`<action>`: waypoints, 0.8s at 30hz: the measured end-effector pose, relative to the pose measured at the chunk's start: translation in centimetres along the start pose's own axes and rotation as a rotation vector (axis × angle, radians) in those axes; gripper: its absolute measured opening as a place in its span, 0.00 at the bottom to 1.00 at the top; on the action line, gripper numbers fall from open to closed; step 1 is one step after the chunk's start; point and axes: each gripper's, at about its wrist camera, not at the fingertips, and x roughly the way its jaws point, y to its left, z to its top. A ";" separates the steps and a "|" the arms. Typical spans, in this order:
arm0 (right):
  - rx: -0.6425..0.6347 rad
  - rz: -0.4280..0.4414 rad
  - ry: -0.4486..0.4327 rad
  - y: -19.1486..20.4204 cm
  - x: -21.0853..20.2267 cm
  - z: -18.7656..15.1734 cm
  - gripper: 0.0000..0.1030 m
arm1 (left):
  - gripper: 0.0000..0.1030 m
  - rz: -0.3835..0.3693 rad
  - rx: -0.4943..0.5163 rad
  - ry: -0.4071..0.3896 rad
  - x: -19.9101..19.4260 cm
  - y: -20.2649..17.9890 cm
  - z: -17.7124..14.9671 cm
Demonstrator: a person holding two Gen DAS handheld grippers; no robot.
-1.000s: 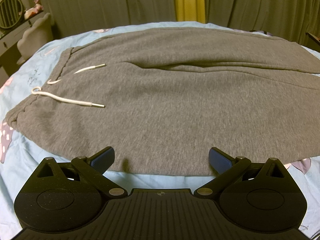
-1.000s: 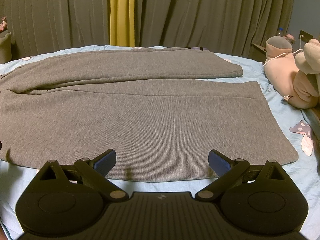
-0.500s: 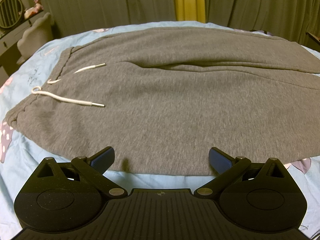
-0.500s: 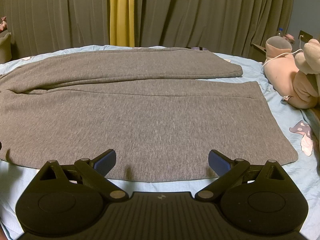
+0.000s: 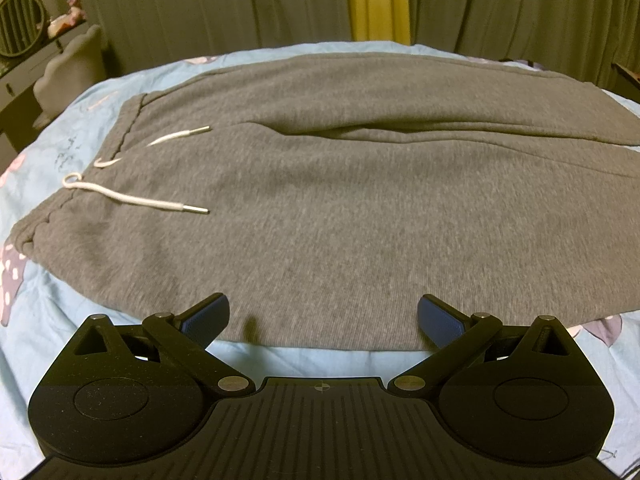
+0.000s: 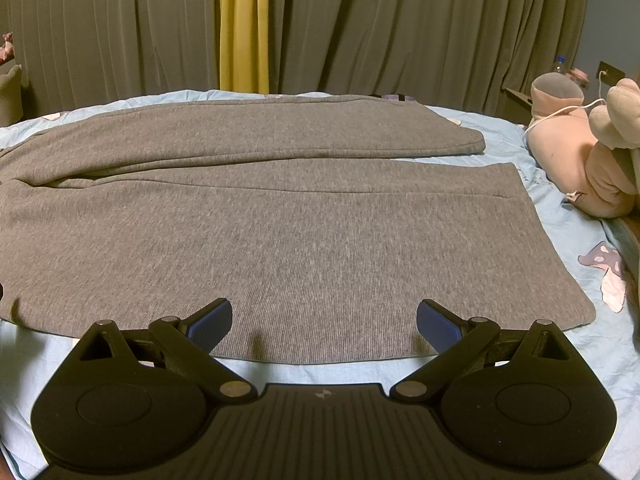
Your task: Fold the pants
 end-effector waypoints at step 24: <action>0.123 0.055 0.098 -1.5 3.2 1.2 0.96 | 1.00 -0.007 -0.035 -0.047 -0.8 0.2 1.2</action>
